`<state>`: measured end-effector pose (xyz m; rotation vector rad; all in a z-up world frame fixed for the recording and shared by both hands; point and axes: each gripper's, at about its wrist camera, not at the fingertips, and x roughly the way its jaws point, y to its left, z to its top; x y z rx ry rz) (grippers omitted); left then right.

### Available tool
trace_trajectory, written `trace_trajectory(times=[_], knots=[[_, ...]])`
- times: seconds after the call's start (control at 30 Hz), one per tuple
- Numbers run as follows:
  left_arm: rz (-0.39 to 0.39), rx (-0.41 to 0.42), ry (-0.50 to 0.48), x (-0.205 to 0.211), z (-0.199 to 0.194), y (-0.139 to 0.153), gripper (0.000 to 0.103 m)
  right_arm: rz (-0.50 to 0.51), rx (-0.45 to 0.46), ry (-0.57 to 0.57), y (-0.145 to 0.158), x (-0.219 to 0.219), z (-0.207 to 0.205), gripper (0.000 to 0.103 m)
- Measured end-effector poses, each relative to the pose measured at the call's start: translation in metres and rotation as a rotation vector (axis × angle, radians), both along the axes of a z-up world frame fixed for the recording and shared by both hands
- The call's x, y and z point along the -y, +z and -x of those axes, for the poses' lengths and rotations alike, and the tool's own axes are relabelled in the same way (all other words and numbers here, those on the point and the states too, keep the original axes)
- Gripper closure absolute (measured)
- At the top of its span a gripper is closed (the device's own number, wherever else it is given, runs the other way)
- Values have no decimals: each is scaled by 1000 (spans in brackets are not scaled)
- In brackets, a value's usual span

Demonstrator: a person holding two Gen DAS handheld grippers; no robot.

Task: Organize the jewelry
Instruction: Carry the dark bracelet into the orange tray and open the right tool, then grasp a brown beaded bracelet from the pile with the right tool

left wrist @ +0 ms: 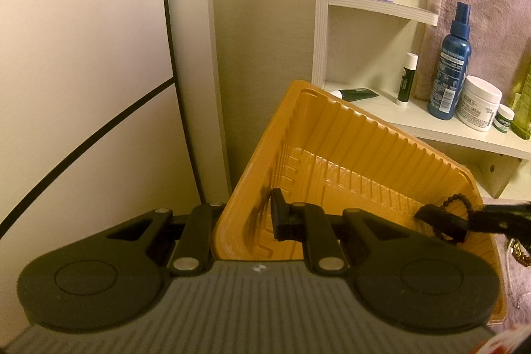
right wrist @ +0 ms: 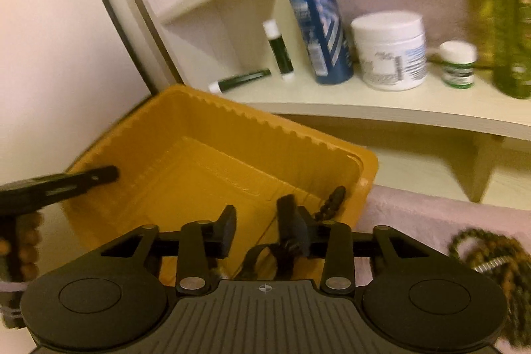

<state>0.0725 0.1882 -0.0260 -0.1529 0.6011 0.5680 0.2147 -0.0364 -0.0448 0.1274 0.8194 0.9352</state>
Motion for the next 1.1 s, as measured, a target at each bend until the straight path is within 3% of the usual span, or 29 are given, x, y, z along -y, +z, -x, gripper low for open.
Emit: trace_trajectory(times=[0.23,0.6,0.77,0.83,0.93,1.1], knots=[[-9,-2,4,1,0,0,89,-7,-49,-112,4,66,26,61],[-13,6,26,3,0,-1,88,128,-71,-279,-13,165,32,61],[-10,7,36,2,0,-2,87,152,-21,-238,-15,162,29,62],[-11,5,38,3,0,-2,87,164,-2,-210,-17,155,26,66],[-12,4,40,3,-1,-2,87,194,25,-155,-21,141,21,81],[-9,2,41,3,-2,-2,86,207,9,-88,-31,121,16,84]])
